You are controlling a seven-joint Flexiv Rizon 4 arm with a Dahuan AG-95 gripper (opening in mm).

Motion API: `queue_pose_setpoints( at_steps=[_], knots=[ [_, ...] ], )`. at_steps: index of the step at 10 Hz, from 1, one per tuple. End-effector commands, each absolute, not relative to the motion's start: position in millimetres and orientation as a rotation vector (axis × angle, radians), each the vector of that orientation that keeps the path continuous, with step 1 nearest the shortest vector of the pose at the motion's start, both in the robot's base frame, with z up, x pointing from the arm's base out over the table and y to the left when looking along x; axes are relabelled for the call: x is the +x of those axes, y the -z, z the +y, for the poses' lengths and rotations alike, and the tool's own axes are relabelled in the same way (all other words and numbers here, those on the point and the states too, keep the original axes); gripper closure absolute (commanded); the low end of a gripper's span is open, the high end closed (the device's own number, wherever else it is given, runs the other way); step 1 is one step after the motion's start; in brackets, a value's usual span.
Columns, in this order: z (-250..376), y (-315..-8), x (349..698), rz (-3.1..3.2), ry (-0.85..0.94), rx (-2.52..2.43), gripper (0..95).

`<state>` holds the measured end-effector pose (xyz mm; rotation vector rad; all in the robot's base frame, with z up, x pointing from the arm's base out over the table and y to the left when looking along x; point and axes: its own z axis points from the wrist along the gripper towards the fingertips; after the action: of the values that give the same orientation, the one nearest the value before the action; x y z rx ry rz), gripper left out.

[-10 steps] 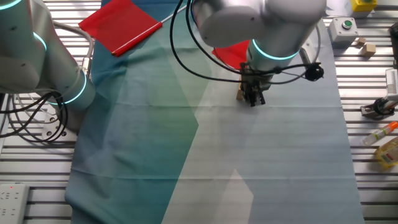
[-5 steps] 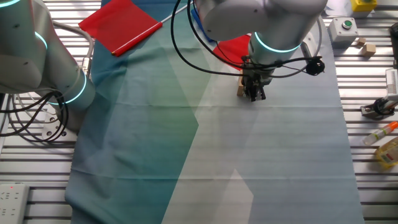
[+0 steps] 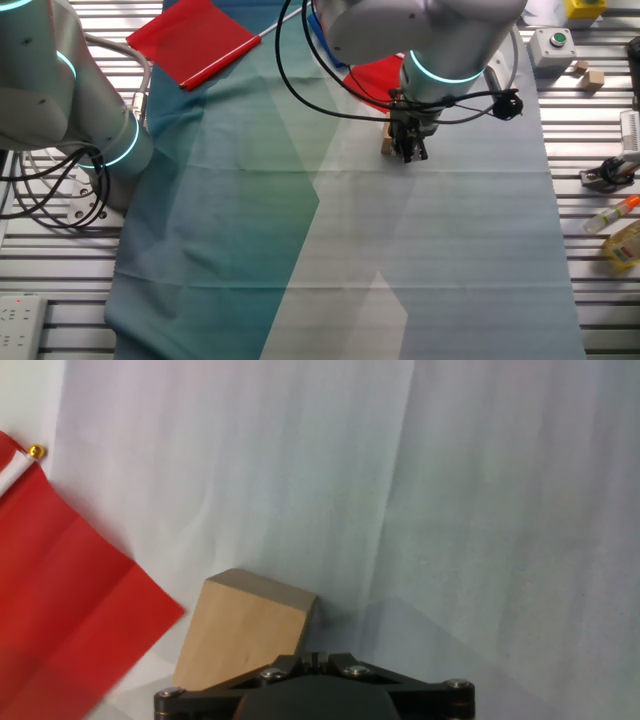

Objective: Use the gripper to push the small block from left to right

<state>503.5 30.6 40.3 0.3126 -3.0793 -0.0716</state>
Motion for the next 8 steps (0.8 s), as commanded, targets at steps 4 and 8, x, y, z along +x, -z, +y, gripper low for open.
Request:
queue_pose_setpoints(
  at_steps=[4,8],
  knots=[
    [30.2,-40.3,503.6,-3.078,0.073,0.321,95.0],
    [30.2,-40.3,503.6,-3.084,0.083,0.315,95.0]
  ],
)
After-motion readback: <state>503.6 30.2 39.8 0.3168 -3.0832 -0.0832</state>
